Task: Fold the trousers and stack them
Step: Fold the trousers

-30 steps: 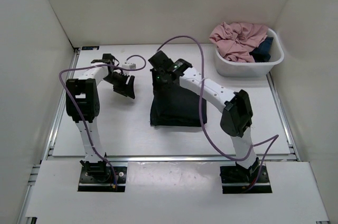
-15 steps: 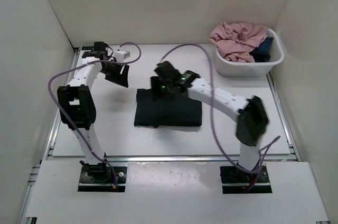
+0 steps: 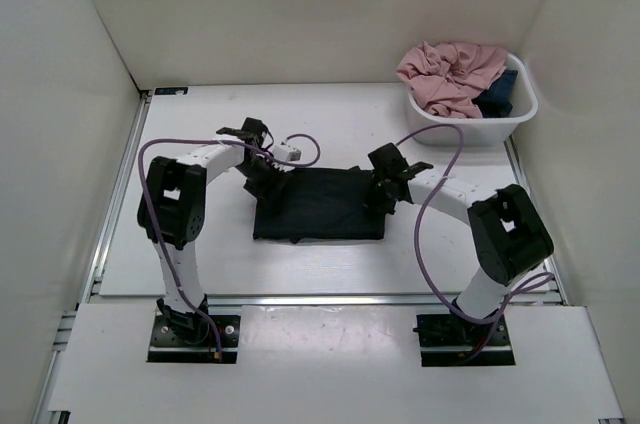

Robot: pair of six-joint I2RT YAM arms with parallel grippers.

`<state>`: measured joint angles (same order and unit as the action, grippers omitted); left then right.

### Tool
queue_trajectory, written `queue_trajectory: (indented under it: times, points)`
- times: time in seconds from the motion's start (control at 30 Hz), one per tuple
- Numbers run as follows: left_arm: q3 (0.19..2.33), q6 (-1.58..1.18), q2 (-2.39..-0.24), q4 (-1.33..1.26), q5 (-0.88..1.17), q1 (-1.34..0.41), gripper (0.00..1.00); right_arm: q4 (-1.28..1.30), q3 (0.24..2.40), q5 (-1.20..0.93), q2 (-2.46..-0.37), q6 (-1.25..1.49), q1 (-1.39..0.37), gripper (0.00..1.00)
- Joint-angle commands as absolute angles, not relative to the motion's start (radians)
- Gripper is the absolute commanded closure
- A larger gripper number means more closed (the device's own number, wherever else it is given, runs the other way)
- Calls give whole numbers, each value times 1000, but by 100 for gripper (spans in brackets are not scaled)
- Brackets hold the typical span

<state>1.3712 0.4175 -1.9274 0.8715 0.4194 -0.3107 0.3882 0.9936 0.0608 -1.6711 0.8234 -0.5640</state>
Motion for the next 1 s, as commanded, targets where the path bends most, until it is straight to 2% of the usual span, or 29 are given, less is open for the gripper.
queue_trajectory:
  times: [0.0,0.17,0.2,0.27,0.3,0.37,0.4,0.53,0.57,0.67,0.73,0.97]
  points:
    - [1361,419,-1904,819,308,-299,27,333,1005,55,-1654,841,-552,100]
    - [1460,410,-1856,848,325,-299,25,425,1049,77,-1569,790,-543,100]
    - [1483,410,-1842,885,325,-299,25,445,1067,93,-1546,779,-543,93]
    - [1567,397,-1791,929,334,-299,24,533,1126,119,-1461,743,-543,72]
    - [1600,388,-1769,954,334,-299,22,573,1150,159,-1430,730,-534,40]
    - [1688,377,-1720,1015,334,-281,20,677,1205,202,-1350,687,-516,18]
    - [1716,368,-1663,1031,318,-272,19,798,1268,215,-1309,667,-477,1]
    - [1763,339,-1475,1040,145,-183,3,1072,1392,257,-1218,560,-367,1]
    - [1763,324,-1433,1040,24,-158,0,1124,1411,293,-1201,560,-353,1]
    - [1665,324,-1272,1003,-165,-52,0,1284,1434,464,-1125,583,-341,1]
    - [1562,324,-1174,1020,-208,17,0,1324,1405,527,-1054,604,-341,1]
    - [1269,225,-976,1132,-146,189,0,1276,1306,486,-885,627,-341,1]
